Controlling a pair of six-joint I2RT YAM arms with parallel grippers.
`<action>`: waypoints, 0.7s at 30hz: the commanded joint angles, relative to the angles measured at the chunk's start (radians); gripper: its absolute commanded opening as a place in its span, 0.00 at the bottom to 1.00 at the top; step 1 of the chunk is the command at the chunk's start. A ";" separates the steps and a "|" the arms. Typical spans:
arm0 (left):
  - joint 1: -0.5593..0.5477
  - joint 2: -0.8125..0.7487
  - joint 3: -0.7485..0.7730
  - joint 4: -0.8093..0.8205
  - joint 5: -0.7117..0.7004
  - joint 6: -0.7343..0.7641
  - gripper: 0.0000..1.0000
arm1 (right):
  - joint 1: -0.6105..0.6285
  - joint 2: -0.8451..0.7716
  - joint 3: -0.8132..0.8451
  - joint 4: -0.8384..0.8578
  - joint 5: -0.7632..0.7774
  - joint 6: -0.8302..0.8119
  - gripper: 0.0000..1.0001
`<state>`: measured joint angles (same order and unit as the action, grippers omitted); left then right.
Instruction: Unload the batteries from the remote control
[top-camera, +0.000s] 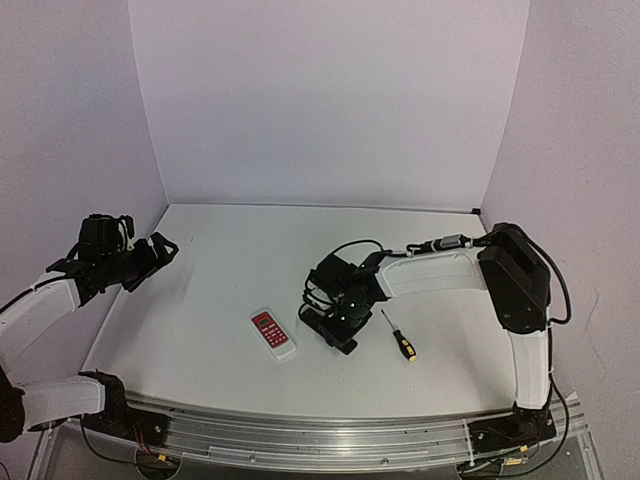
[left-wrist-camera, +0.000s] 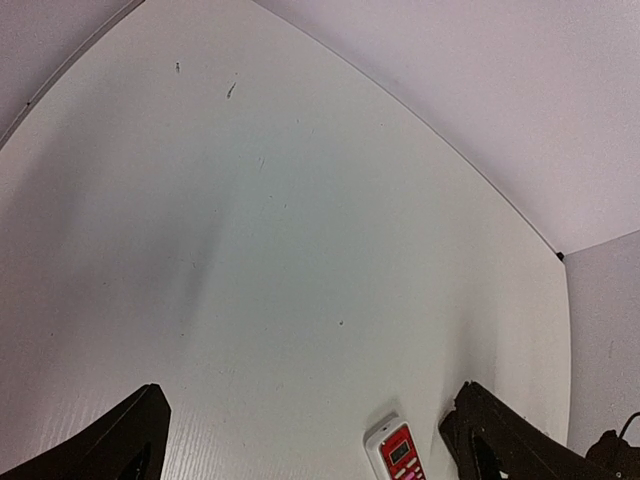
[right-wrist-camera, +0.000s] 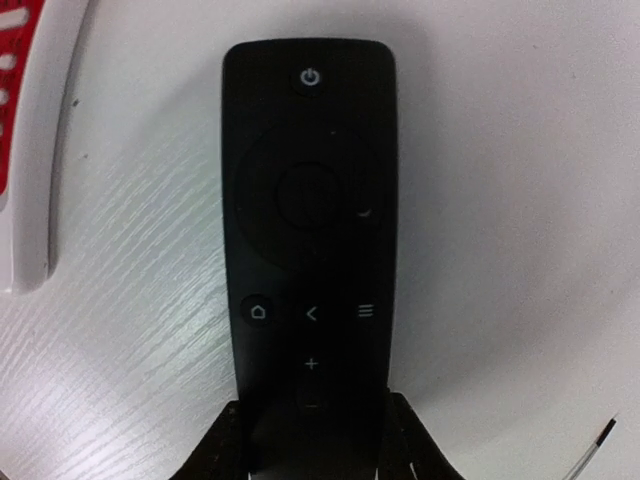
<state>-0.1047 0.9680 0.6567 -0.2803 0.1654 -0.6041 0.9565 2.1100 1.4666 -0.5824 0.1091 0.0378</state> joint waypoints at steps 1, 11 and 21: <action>-0.001 -0.017 -0.002 0.010 0.018 -0.010 1.00 | -0.004 0.045 -0.021 -0.035 -0.031 0.062 0.30; -0.001 -0.030 -0.041 0.324 0.548 0.117 1.00 | -0.021 -0.167 0.038 -0.033 -0.270 0.252 0.01; -0.255 0.132 0.058 0.473 1.200 0.800 1.00 | -0.096 -0.336 0.074 -0.036 -1.041 0.403 0.00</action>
<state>-0.2487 1.0358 0.5797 0.2790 1.1172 -0.2543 0.8552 1.8253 1.4953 -0.6155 -0.5043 0.3512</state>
